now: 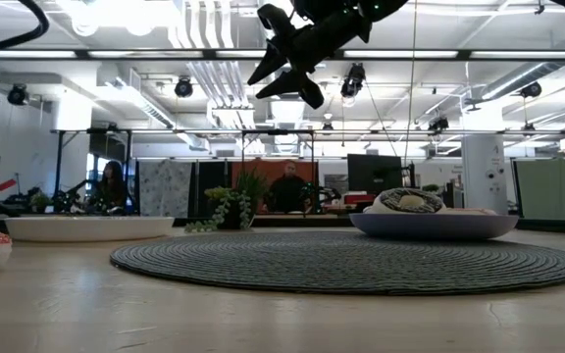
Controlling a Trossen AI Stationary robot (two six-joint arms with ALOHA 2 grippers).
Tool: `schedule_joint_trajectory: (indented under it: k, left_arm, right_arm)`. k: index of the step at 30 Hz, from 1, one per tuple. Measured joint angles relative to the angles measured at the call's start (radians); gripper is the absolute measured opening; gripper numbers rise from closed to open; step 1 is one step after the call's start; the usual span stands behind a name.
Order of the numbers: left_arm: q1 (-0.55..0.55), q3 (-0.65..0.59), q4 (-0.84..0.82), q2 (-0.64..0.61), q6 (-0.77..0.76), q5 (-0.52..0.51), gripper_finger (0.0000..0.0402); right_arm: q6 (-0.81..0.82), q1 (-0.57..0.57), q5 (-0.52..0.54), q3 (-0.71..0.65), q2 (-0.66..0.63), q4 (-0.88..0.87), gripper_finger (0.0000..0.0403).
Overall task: Pick & Place donuts
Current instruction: Put the small orange donut on the white plate
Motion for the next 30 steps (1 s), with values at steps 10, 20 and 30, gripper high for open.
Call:
schedule_joint_trajectory:
  k: [10,20,30]
  left_arm:
    - [-0.027,0.000,-0.001,0.026,0.004,0.013,0.0138]
    - [-0.035,-0.041,0.008,0.029,-0.011,0.023,0.0123]
    - [-0.009,-0.047,0.012,-0.017,-0.030,-0.006,0.0007]
  right_arm:
    - [0.006,0.000,0.000,0.000,0.000,0.000,0.0123]
    - [0.006,0.000,0.019,0.000,0.000,0.000,0.0123]
    - [0.010,0.000,0.018,0.000,0.000,-0.001,0.0123]
